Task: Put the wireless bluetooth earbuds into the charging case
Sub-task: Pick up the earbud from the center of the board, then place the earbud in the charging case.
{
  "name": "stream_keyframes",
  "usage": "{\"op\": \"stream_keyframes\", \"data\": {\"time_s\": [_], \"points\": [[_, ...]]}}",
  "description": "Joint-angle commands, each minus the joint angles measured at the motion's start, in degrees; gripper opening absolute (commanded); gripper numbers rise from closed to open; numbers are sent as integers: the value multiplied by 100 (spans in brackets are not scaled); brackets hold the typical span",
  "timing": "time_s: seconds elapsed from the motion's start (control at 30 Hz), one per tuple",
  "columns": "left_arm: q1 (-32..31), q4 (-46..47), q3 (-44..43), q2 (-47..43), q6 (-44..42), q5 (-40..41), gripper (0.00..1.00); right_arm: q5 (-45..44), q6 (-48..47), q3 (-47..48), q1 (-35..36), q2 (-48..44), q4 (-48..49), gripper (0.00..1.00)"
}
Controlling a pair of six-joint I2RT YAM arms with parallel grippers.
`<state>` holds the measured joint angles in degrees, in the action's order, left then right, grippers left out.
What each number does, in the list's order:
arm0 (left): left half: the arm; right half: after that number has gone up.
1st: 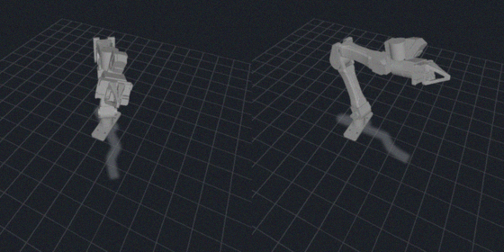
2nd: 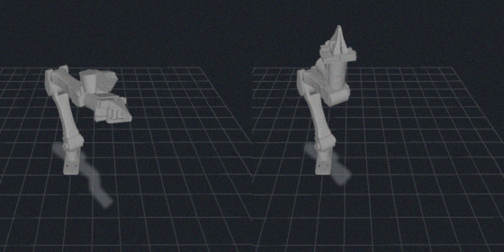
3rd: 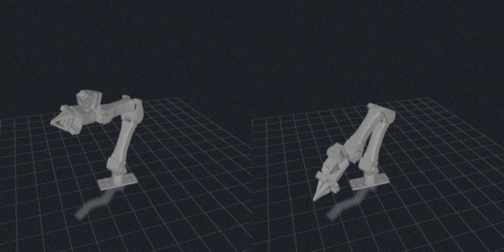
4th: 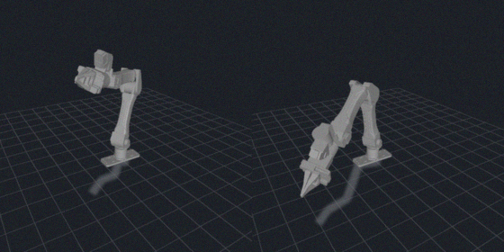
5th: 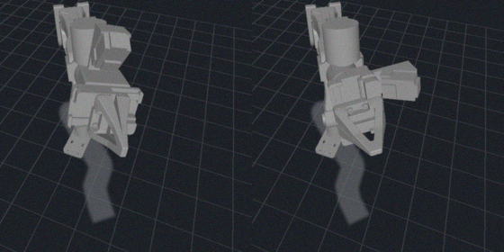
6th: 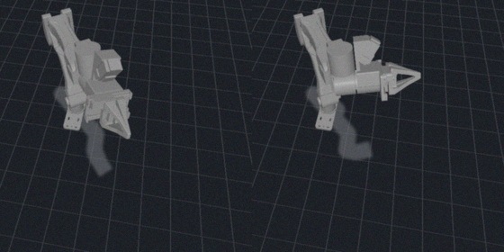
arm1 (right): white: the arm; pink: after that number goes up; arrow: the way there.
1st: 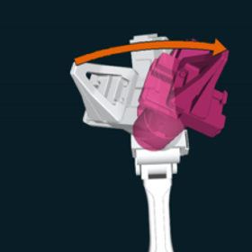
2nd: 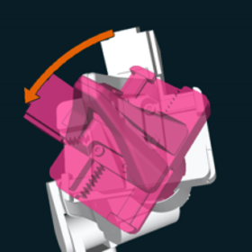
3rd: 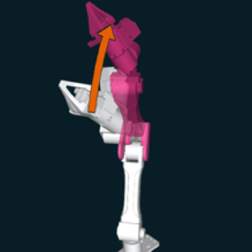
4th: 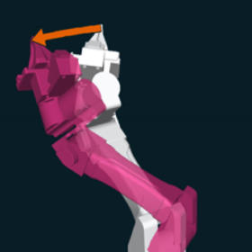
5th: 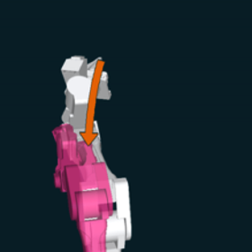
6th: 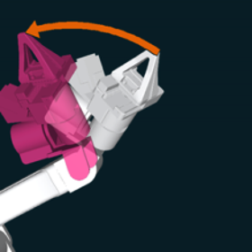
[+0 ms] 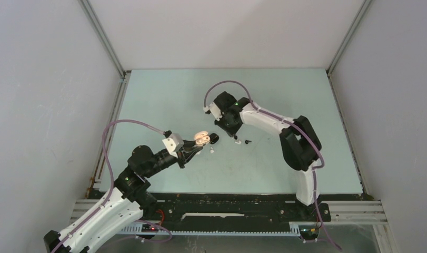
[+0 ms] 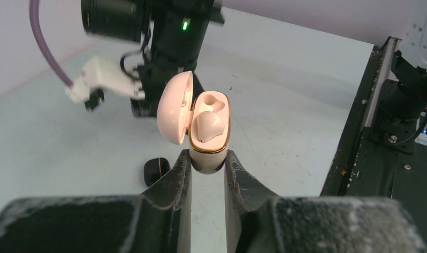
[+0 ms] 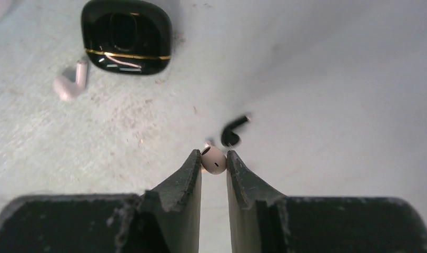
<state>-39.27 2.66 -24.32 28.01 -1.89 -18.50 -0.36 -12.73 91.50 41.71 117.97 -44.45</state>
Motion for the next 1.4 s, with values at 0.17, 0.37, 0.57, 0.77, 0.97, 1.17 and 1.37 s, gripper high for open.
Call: {"op": "stream_keyframes", "data": {"time_s": [0.17,0.37,0.57,0.77,0.97,1.17,1.37], "points": [[-24,197,-197,54,93,-39,0,116,-614,-450,-423,-2009,519,0],[-28,200,-205,157,93,8,0,84,-1129,-805,-438,-2877,1055,0],[-28,255,-196,222,144,-8,0,176,-2161,-1252,-426,-3750,1754,0],[-28,317,-196,214,152,-46,0,481,-2795,-1267,-419,-4255,1771,0],[-27,434,-196,180,357,-97,0,530,-2972,-864,-273,-4486,1937,0],[-28,612,-342,126,595,0,0,252,-3502,-902,159,-4723,2640,0],[-26,557,-504,82,563,-14,0,421,-4885,-1915,1120,-5565,3784,0]]}}
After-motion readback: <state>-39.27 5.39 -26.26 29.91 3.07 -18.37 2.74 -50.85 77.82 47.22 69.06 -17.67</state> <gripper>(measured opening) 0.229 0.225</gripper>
